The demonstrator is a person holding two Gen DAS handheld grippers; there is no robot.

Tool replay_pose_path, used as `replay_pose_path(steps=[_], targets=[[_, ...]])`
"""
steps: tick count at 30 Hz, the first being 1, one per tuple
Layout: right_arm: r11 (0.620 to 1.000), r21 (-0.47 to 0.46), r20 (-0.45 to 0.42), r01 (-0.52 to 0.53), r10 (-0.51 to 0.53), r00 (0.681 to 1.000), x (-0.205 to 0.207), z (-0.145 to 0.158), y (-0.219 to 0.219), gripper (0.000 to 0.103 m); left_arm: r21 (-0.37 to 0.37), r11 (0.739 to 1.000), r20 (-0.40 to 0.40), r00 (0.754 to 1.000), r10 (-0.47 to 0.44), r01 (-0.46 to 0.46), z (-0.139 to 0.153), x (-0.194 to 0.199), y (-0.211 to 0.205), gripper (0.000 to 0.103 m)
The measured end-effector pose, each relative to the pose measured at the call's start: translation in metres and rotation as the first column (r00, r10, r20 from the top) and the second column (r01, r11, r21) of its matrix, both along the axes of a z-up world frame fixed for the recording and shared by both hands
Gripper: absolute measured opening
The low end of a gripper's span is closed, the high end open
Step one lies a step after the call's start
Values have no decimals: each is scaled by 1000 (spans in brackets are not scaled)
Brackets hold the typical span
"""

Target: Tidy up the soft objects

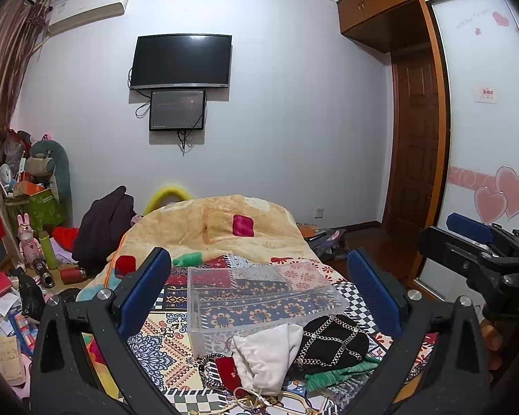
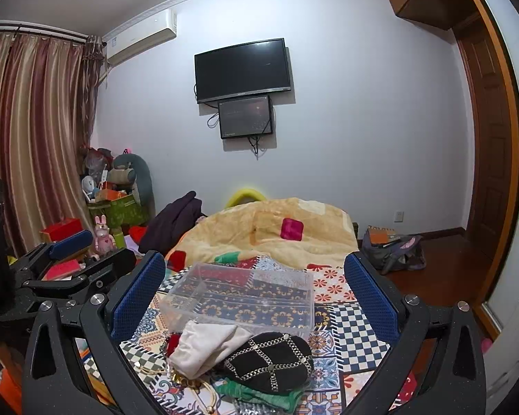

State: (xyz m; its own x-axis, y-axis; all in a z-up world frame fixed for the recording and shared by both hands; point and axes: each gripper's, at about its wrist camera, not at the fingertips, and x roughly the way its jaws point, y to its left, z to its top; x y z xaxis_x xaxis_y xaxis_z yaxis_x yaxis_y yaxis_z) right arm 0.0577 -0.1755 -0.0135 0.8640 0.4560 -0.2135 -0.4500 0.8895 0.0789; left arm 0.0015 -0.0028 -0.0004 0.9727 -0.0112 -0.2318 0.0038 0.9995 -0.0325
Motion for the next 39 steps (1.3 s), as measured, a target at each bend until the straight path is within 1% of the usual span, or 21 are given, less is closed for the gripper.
replay_pose_path(steps=[12, 39], targets=[[1000, 9, 0, 2, -2, 1000, -2, 5, 1, 103, 1, 1000, 3, 1000, 0, 0, 1, -1, 0, 103], [1000, 12, 0, 2, -2, 1000, -3, 4, 1, 103, -3, 1000, 6, 1000, -6, 6, 2, -4, 1, 103]])
